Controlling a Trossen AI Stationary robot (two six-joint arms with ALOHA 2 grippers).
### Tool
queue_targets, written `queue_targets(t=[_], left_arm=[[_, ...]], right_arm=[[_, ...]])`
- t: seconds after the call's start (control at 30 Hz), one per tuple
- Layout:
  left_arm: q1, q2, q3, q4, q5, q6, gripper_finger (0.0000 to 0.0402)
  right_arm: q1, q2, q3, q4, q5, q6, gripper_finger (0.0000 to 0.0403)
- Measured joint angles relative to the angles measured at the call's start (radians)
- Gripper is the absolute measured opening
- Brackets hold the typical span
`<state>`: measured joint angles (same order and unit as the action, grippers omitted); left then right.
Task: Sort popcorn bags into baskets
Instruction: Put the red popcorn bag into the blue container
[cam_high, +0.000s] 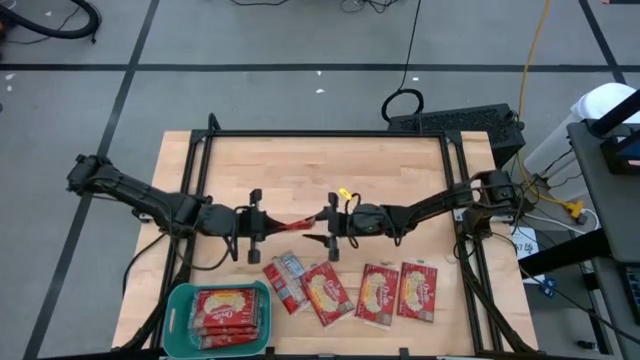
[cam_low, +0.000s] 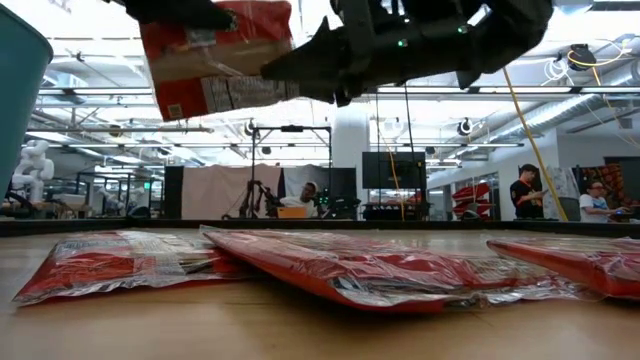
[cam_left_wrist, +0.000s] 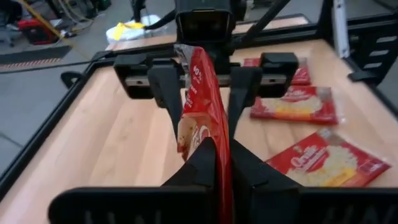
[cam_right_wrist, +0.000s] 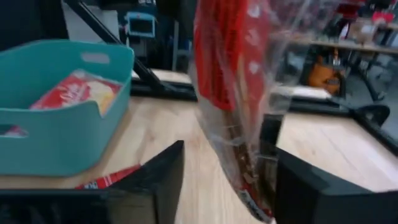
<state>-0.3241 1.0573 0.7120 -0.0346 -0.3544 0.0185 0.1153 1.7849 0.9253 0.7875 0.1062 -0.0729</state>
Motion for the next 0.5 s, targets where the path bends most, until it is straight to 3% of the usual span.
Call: queue_targets(t=[0.3, 0.37, 0.5], left_arm=[[-0.041, 0.001, -0.001, 0.042, 0.015, 0.0, 0.0021], [-0.055, 0.001, -0.001, 0.036, 0.011, 0.0, 0.0017], [-0.084, -0.014, -0.001, 0.016, -0.016, 0.001, 0.0022]], right_arm=[[0.054, 0.0, -0.016, 0.045, 0.0, -0.025, 0.0021], [0.062, -0.006, -0.016, 0.033, -0.001, -0.029, 0.0011], [0.073, -0.044, -0.014, -0.034, -0.001, -0.003, 0.004]])
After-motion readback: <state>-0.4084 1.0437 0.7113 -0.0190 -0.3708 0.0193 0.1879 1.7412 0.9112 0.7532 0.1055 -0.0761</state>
